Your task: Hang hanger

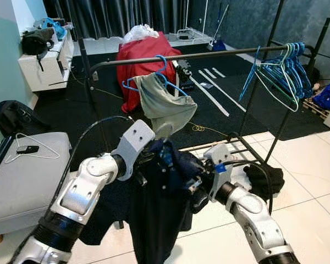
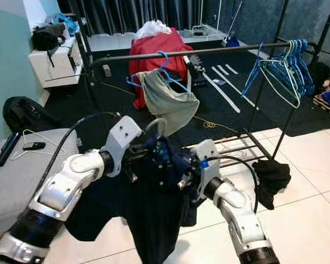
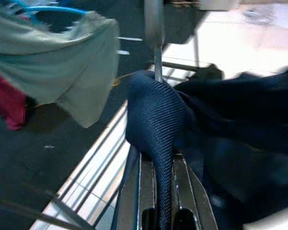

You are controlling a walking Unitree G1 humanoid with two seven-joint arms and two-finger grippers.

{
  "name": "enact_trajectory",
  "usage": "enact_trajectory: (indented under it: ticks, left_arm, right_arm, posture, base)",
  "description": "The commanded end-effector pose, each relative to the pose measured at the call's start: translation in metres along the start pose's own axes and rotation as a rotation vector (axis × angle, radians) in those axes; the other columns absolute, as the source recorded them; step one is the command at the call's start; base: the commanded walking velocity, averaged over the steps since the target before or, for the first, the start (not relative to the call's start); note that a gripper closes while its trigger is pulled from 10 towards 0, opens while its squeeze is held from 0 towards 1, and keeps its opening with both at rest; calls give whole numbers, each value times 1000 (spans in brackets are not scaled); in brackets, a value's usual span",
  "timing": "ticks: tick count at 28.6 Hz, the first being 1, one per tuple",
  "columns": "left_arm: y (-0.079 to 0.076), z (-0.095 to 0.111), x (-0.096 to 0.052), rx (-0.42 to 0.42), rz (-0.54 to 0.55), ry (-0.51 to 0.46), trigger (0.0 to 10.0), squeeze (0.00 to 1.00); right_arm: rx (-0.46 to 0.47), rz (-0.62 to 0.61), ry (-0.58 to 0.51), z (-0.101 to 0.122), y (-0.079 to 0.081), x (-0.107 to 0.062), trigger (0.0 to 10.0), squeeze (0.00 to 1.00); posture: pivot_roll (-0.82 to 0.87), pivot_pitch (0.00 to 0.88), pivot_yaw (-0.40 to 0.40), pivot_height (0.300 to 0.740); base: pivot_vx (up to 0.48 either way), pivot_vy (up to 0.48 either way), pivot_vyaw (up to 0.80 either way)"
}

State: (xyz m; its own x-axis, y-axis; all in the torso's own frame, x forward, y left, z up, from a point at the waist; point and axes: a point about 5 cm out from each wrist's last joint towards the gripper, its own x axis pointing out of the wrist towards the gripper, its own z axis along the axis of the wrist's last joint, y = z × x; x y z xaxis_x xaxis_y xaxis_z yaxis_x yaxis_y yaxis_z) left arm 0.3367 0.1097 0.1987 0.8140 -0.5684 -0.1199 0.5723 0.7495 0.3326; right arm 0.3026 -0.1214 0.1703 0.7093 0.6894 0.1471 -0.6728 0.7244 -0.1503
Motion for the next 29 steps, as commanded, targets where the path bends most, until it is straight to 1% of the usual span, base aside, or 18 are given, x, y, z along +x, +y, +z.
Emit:
enact_trajectory:
  ticks: [1,2,3,5,6,7,8,10,12,15,16,19,20,22,24,25,26,29]
  left_arm:
    - [14,0,-1,-37,110,-6,0,0]
    - [14,0,-1,-37,110,-6,0,0]
    - [21,2,-1,-63,172,-33,0,0]
    - [21,2,-1,-63,172,-33,0,0]
    - [34,8,-3,-113,263,-94,0,0]
    - [34,8,-3,-113,263,-94,0,0]
    - [45,16,-6,-150,312,-160,0,0]
    - [45,16,-6,-150,312,-160,0,0]
    - [54,20,-10,-167,346,-205,0,0]
    - [57,20,-11,-166,359,-215,0,0]
    - [61,22,-13,-180,373,-236,0,0]
    - [64,23,-14,-191,381,-249,0,0]
    - [65,26,-15,-190,354,-272,0,0]
    - [65,26,-15,-190,354,-272,0,0]
    - [53,31,-18,-119,168,-300,0,0]
    - [49,32,-20,-97,106,-305,0,0]
    - [46,32,-22,-86,69,-315,0,0]
    - [46,32,-22,-86,69,-315,0,0]
  right_arm:
    - [-20,120,-30,3,16,0,0,0]
    - [-20,120,-30,3,16,0,0,0]
    - [-16,182,-8,-3,25,-4,0,0]
    - [-16,182,-8,-3,25,-4,0,0]
    - [-11,250,49,-14,34,-11,0,0]
    - [-11,250,49,-14,34,-11,0,0]
    - [-18,247,98,-23,32,-19,0,0]
    - [-18,247,98,-23,32,-19,0,0]
    - [-34,244,125,-28,30,-26,0,0]
    - [-39,247,131,-29,29,-28,0,0]
    - [-41,251,166,-34,28,-33,0,0]
    - [-45,255,196,-38,27,-37,0,0]
    - [-52,245,234,-44,24,-41,0,0]
    - [-52,245,234,-44,24,-41,0,0]
    - [-79,192,274,-47,10,-48,0,0]
    - [-88,172,278,-46,6,-50,0,0]
    - [-90,158,271,-44,2,-50,0,0]
    - [-90,158,271,-44,2,-50,0,0]
  posture:
    - [-108,70,21,740]
    - [-108,70,21,740]
    - [-108,70,21,740]
    - [-108,70,21,740]
    - [-104,68,20,740]
    - [-104,68,20,740]
    - [-104,69,21,740]
    - [-104,69,21,740]
    - [-105,67,22,740]
    - [-105,67,22,740]
    - [-105,67,22,740]
    - [-105,67,22,740]
    - [-109,63,22,740]
    - [-109,63,22,740]
    - [-109,53,23,740]
    - [-109,53,23,740]
    - [-110,49,21,740]
    - [-110,49,21,740]
  base:
    - [0,0,0]
    - [0,0,0]
    - [0,0,0]
    - [0,0,0]
    - [0,0,0]
    - [0,0,0]
    - [0,0,0]
    - [0,0,0]
    - [0,0,0]
    - [0,0,0]
    - [0,0,0]
    - [0,0,0]
    - [0,0,0]
    - [0,0,0]
    - [0,0,0]
    - [0,0,0]
    - [0,0,0]
    - [0,0,0]
